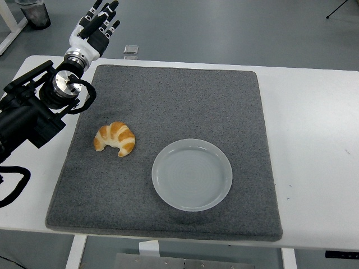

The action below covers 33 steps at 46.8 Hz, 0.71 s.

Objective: Place the bread on the plate

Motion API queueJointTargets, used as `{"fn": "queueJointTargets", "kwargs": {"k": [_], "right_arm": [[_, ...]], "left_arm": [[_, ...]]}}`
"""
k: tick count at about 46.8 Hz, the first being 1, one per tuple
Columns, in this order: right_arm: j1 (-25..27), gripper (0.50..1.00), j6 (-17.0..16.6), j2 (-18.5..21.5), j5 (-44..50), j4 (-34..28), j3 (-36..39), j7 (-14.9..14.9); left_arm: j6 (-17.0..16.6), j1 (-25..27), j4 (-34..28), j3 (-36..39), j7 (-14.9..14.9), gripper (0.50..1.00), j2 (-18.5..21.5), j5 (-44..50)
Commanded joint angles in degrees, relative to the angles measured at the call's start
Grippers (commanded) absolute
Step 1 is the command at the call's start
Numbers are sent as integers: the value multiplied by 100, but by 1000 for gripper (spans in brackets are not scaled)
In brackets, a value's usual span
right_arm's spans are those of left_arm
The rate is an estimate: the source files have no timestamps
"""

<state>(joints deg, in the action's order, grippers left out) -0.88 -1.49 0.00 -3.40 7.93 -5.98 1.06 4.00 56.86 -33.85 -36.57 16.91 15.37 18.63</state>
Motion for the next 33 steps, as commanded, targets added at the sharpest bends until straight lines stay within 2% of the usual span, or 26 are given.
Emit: {"fn": "queueJointTargets", "kwargs": {"k": [1,6,33], "right_arm": [[0,952,0,0,6,-2,0,-1],[0,952,0,0,-3,-2,0,-1],[0,952,0,0,-3,-2,0,-1]], "left_arm": [[-13,-8,1,1,5,1000,1,1],[-40,-17,1,18,93,1000,1,-8],[22,-34,10,36,75,1000,28,-26]]}}
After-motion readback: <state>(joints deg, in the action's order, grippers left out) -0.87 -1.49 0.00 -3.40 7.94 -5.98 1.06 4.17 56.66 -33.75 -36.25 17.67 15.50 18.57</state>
